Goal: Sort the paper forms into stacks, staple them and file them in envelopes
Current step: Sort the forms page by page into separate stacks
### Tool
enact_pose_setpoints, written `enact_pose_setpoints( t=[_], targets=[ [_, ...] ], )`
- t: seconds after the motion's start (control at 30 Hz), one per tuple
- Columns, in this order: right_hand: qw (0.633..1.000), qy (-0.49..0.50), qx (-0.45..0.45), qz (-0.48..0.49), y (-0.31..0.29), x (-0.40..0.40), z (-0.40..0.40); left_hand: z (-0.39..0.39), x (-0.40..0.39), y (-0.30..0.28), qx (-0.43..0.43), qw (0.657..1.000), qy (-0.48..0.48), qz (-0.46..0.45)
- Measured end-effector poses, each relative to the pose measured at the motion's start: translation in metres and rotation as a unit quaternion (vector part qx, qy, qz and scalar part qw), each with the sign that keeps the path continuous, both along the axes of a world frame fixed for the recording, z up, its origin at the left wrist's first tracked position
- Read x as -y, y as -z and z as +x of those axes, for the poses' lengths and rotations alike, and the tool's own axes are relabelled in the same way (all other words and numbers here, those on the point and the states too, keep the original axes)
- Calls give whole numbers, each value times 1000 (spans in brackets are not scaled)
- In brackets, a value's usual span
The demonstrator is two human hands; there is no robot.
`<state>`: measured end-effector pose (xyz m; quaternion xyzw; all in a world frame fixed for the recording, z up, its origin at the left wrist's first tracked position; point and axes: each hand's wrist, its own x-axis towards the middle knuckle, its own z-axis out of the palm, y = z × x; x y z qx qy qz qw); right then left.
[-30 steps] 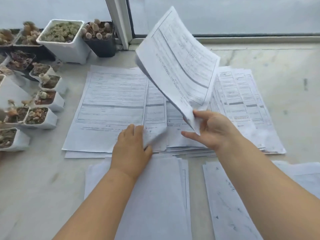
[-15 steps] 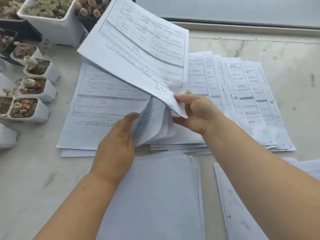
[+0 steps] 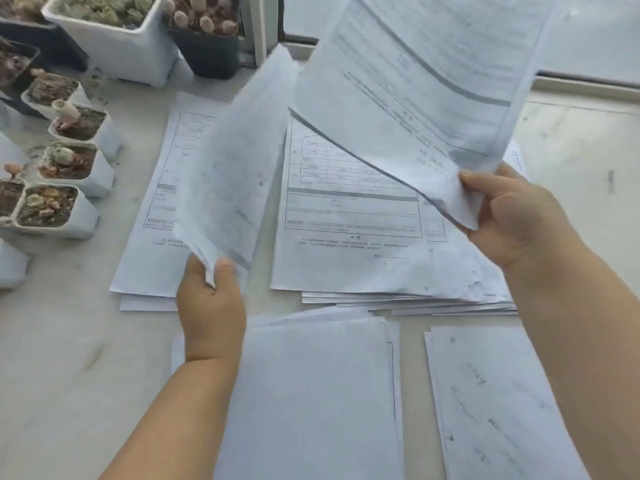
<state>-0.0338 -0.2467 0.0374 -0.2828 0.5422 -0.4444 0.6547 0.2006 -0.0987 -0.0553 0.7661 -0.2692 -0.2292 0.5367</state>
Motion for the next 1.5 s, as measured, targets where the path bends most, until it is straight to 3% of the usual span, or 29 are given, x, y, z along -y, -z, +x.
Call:
enact_pose_setpoints(
  t=[0.07,0.17,0.3,0.4,0.5,0.6,0.67,0.83,0.97,1.03,1.13,1.3,1.5],
  targets=[
    [994,-14,-106,-22,-1,-7,-30,2,1,1,-65,993,-99,-13],
    [974,-88,-210,-6,6,-26,-41,-2,-2,-3,-55,991,-114,-31],
    [961,-165,-217,44,34,-43,-10,-5,-5,-9,65,995,-40,-57],
    [957,-185,-214,57,52,-45,19,-4,-5,-11,193,980,34,-36],
    [951,-202,-222,72,64,-43,33,-6,1,-6,299,933,199,33],
    [943,-199,-252,87,70,-42,36,-2,10,6,372,841,382,94],
    [935,-195,-285,79,70,-42,35,-1,15,4,386,798,440,145],
    [899,-106,-422,-47,54,-67,21,7,26,-16,351,747,517,225],
    [895,-114,-423,-83,38,-129,3,12,21,-26,307,799,496,146],
    [893,-158,-418,-46,36,-168,-8,9,5,-28,306,827,466,72],
    [878,-224,-422,21,33,-226,-24,-2,-37,-30,311,832,459,14],
    [856,-289,-420,89,37,-293,-49,-30,-135,-28,284,836,470,27],
    [862,-294,-405,87,47,-322,-61,-72,-236,-25,262,852,449,62]
  ],
)
